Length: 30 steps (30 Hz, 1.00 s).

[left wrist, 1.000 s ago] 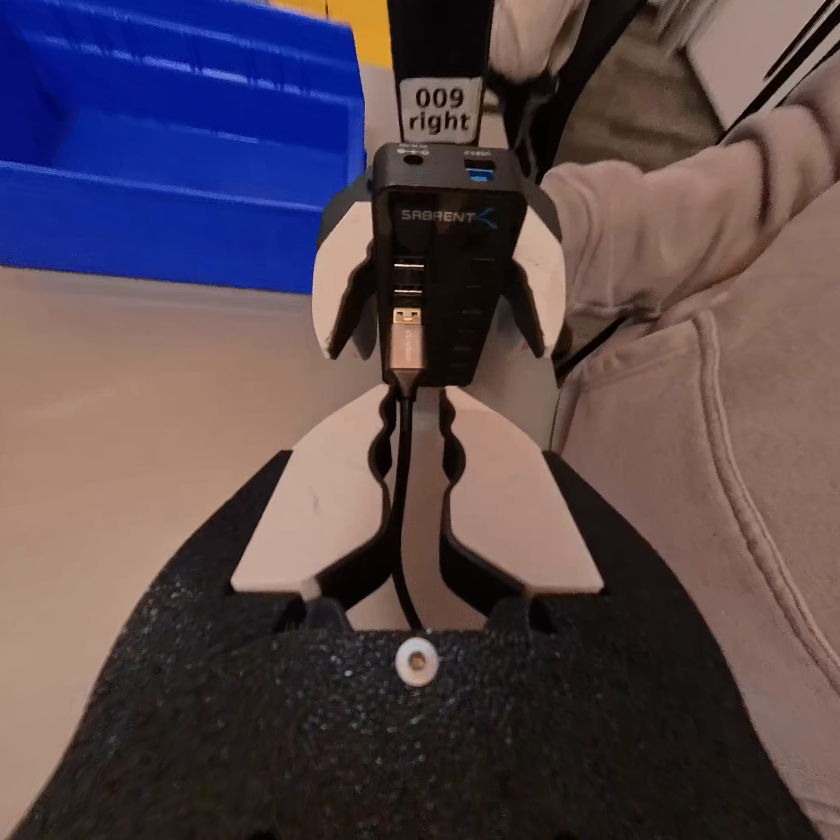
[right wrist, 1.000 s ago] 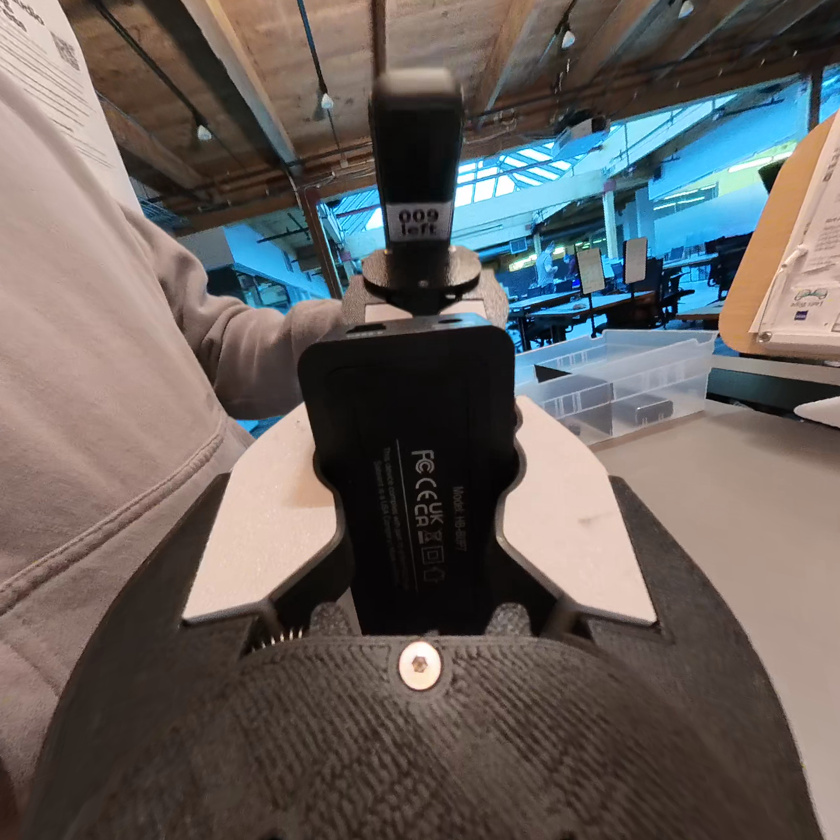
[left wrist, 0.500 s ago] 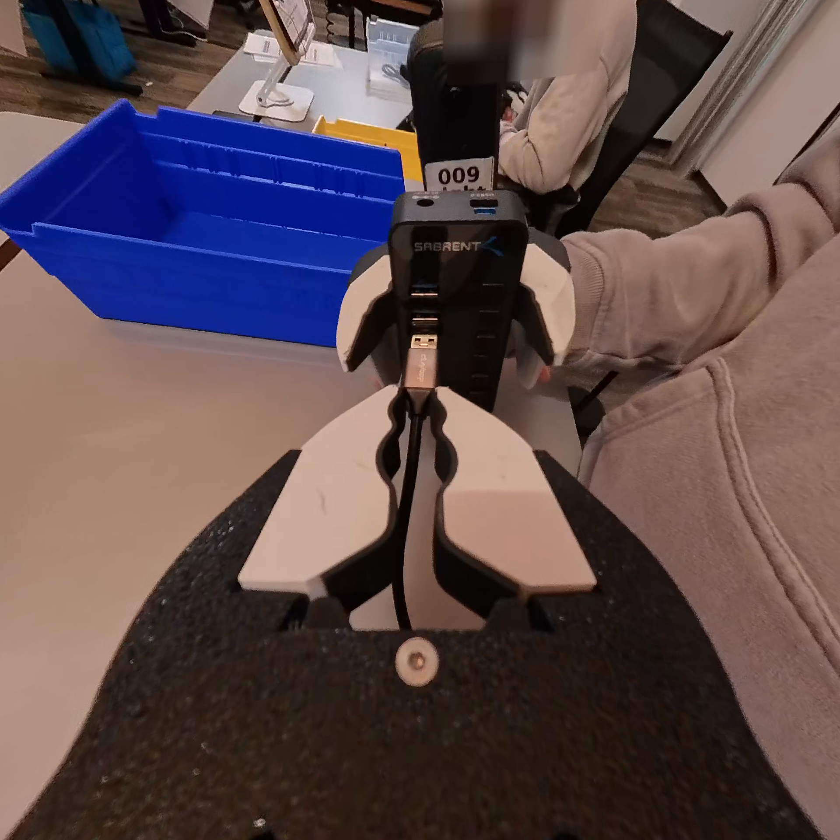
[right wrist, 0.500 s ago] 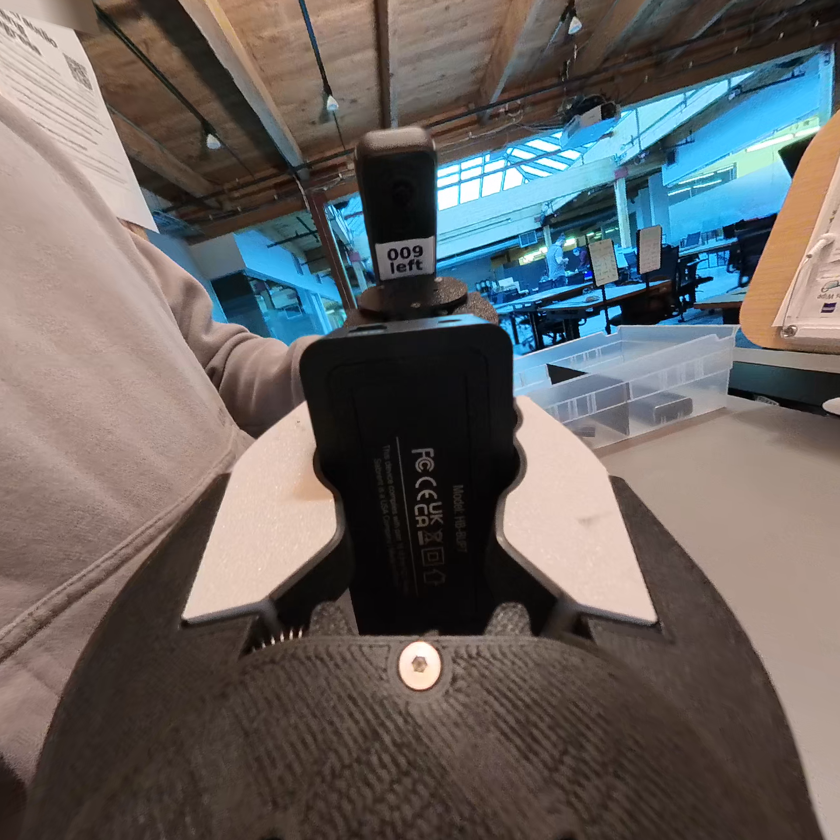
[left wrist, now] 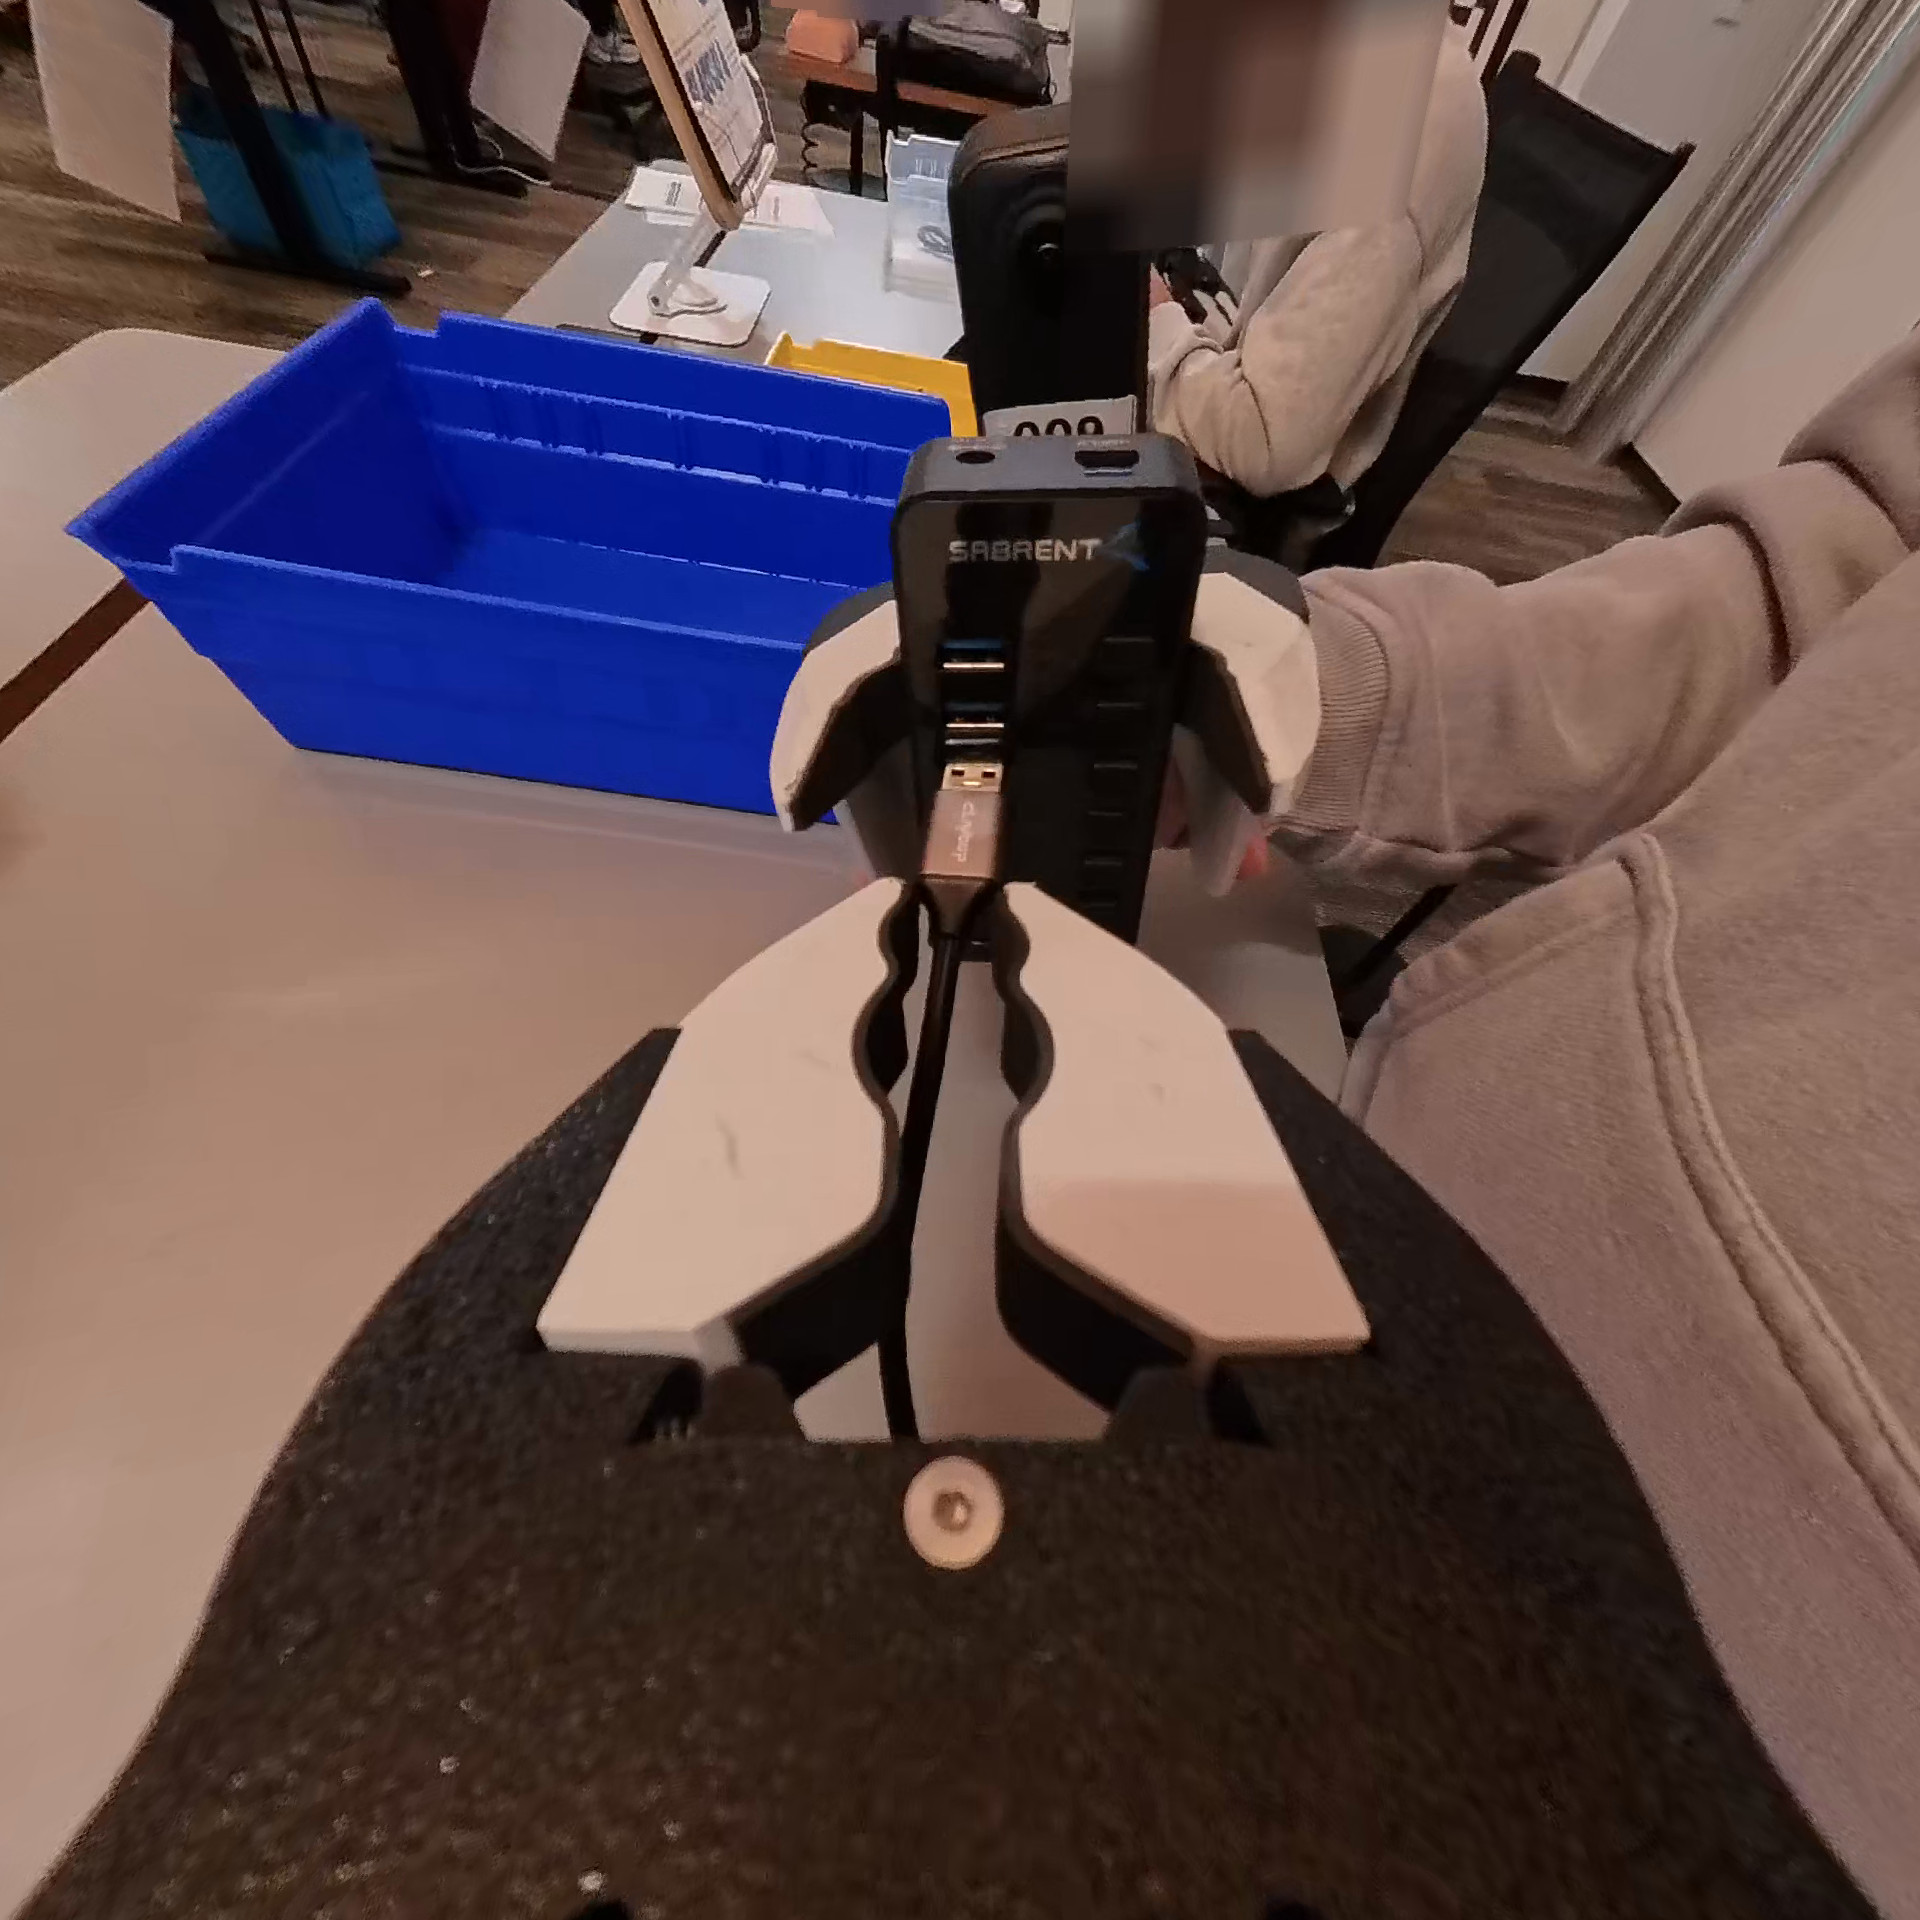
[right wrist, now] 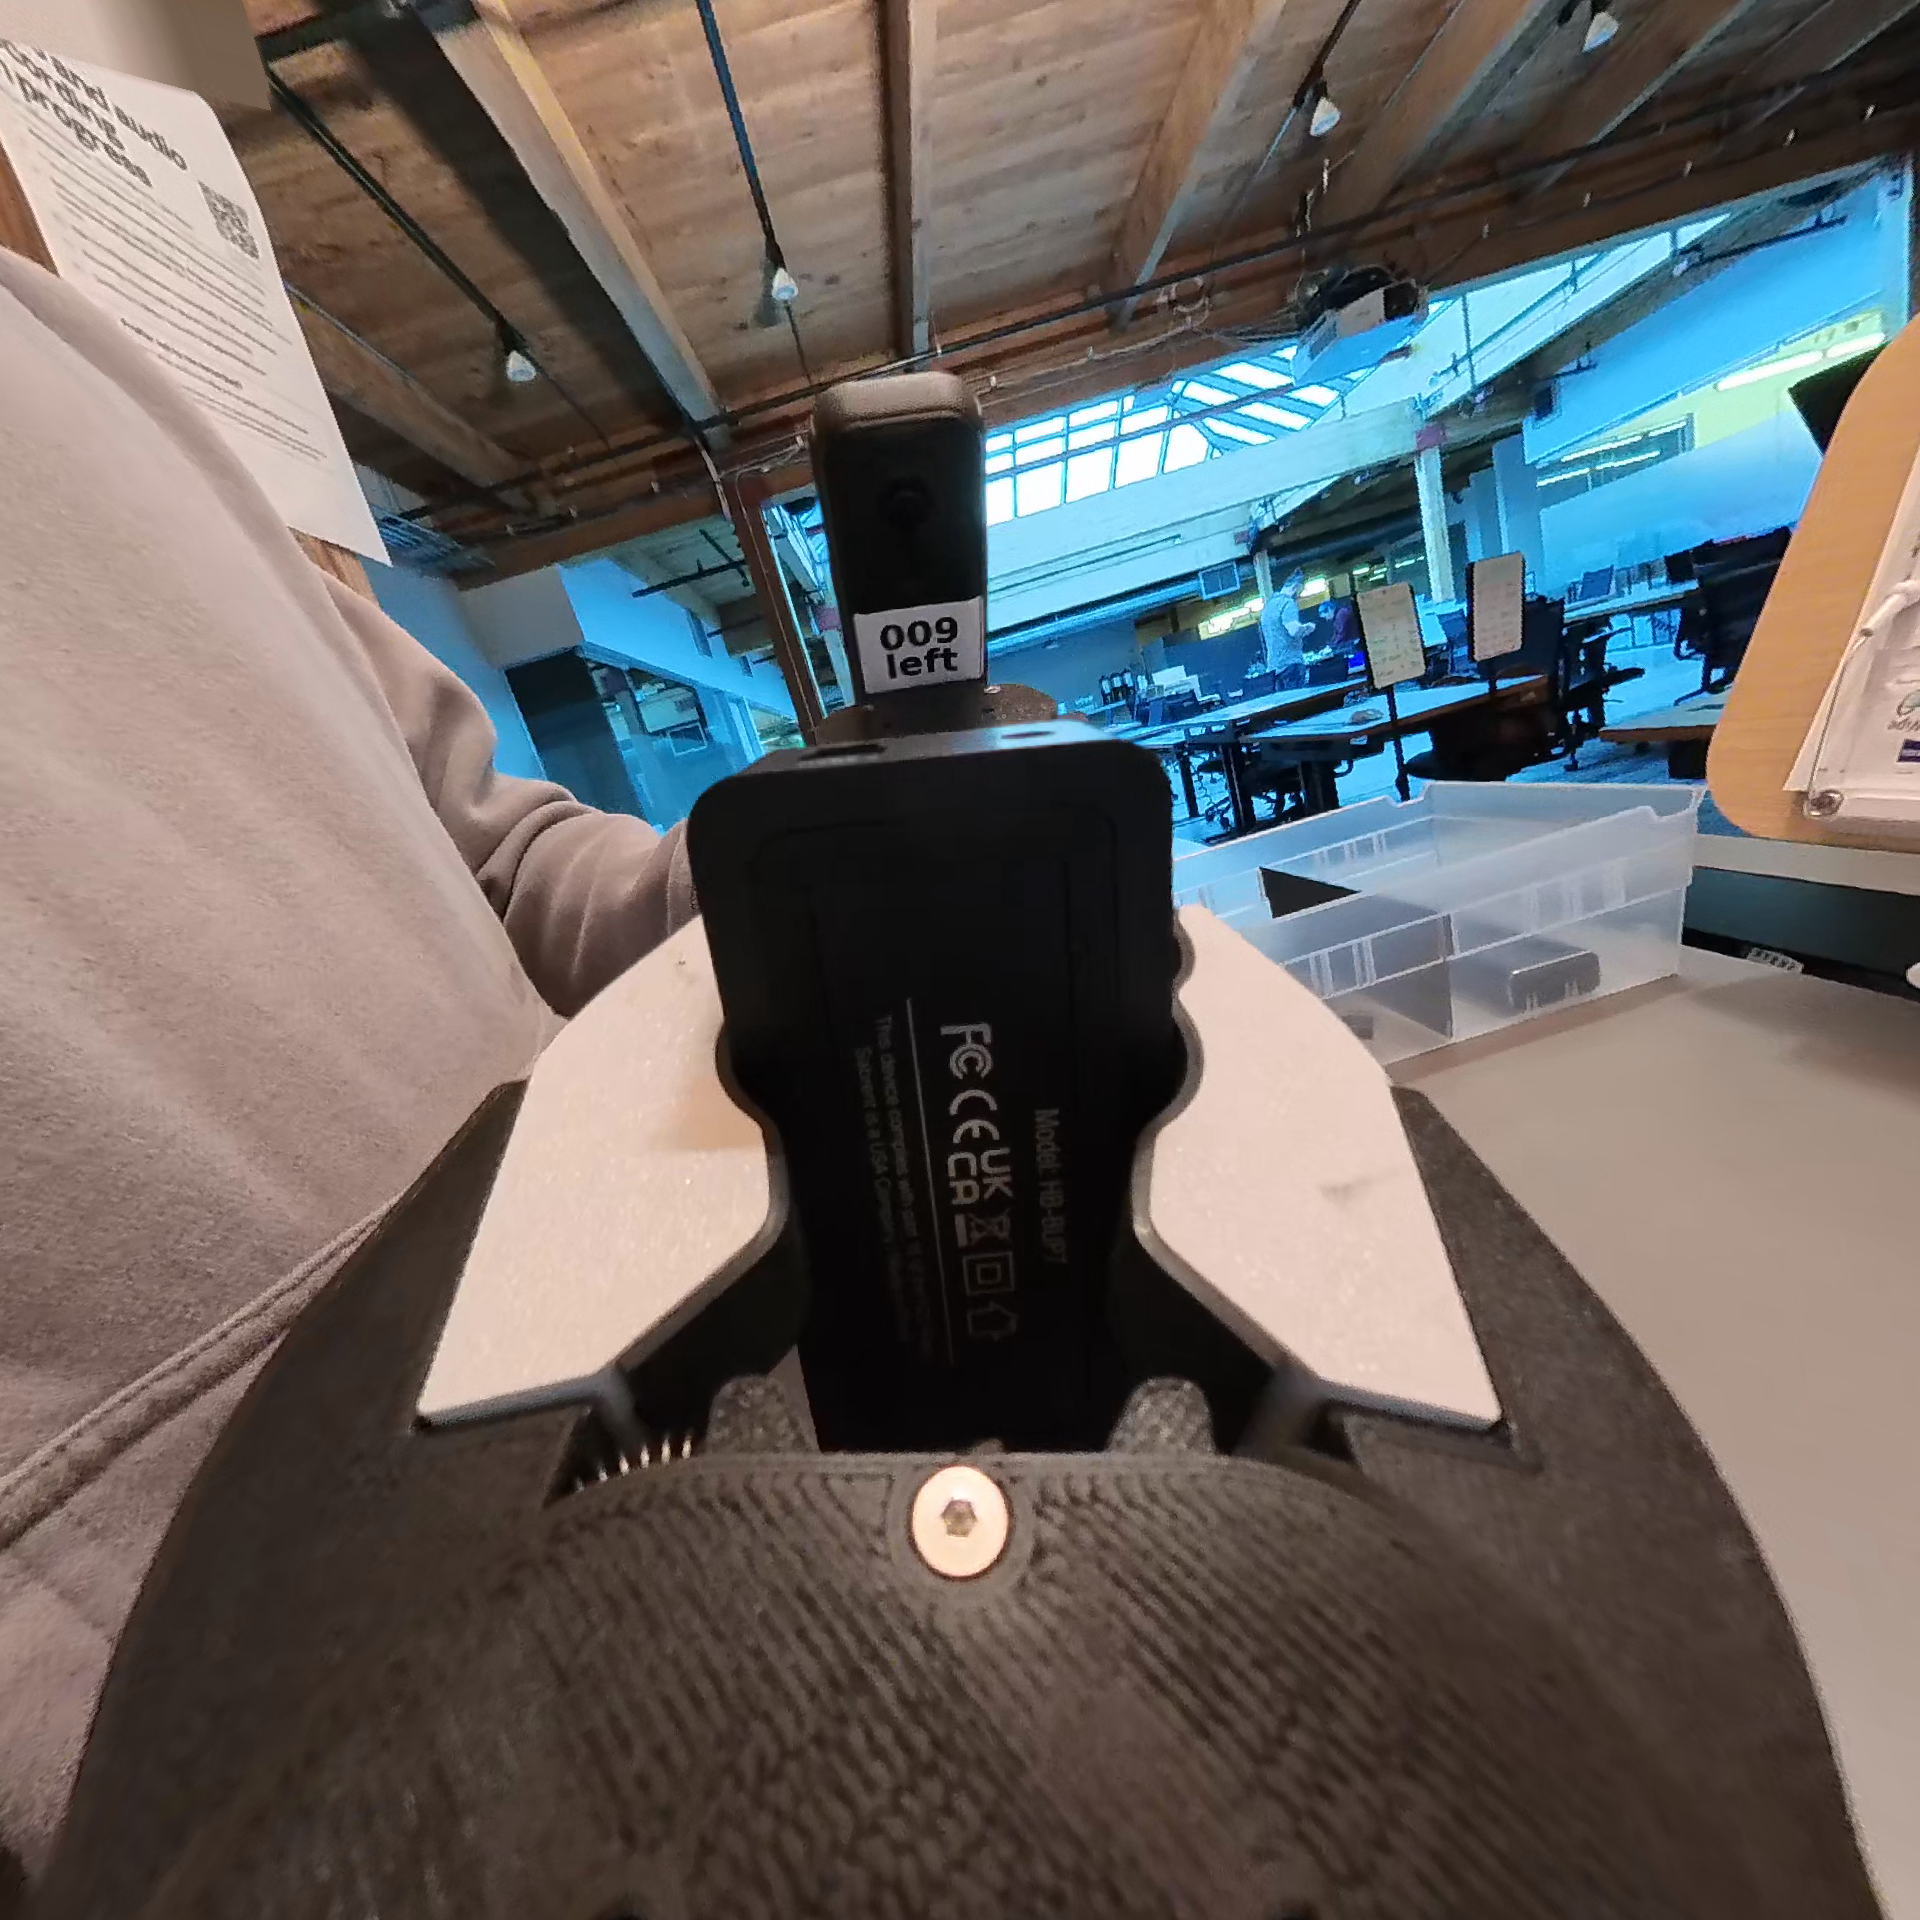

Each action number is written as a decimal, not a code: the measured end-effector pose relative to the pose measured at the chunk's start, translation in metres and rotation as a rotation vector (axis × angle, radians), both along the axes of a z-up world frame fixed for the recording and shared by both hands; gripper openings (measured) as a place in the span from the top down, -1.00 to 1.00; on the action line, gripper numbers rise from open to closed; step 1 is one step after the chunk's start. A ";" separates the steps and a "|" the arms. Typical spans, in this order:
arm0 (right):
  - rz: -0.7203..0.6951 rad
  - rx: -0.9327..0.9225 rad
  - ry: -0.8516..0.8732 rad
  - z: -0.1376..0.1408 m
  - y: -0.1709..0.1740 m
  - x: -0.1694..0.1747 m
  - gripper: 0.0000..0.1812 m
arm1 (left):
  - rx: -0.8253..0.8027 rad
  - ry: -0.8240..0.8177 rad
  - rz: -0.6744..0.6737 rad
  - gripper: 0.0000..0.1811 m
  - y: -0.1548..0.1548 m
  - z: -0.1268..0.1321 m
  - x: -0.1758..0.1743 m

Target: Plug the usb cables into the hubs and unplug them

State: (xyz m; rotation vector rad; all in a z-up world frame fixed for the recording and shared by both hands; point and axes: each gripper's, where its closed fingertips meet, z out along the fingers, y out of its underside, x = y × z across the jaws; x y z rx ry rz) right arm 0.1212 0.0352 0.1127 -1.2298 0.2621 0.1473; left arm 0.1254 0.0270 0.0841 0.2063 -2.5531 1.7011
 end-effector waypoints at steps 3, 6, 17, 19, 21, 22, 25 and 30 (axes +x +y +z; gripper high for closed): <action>0.003 0.035 0.028 0.002 0.000 0.001 0.19 | -0.010 -0.011 0.019 0.87 0.000 0.000 0.000; 0.005 -0.002 0.028 -0.001 0.002 -0.001 0.19 | -0.027 -0.069 0.045 0.87 0.000 0.004 0.000; 0.019 0.004 0.046 0.001 0.004 -0.001 0.20 | -0.066 -0.022 0.061 0.87 -0.004 0.003 -0.003; 0.044 0.095 0.065 0.013 0.000 0.000 0.20 | -0.186 -0.002 0.118 0.87 -0.006 0.019 0.000; 0.035 0.067 0.043 0.013 0.001 0.002 0.20 | -0.176 0.013 0.122 0.87 -0.006 0.017 0.002; 0.031 0.021 0.034 0.007 0.003 0.002 0.19 | -0.150 0.006 0.115 0.87 -0.005 0.012 0.002; 0.055 -0.042 0.033 -0.005 0.006 -0.002 0.20 | -0.122 0.036 0.075 0.87 -0.003 0.001 -0.003; 0.008 -0.143 -0.041 -0.012 0.007 -0.002 0.20 | -0.126 0.007 0.084 0.62 -0.001 0.019 0.003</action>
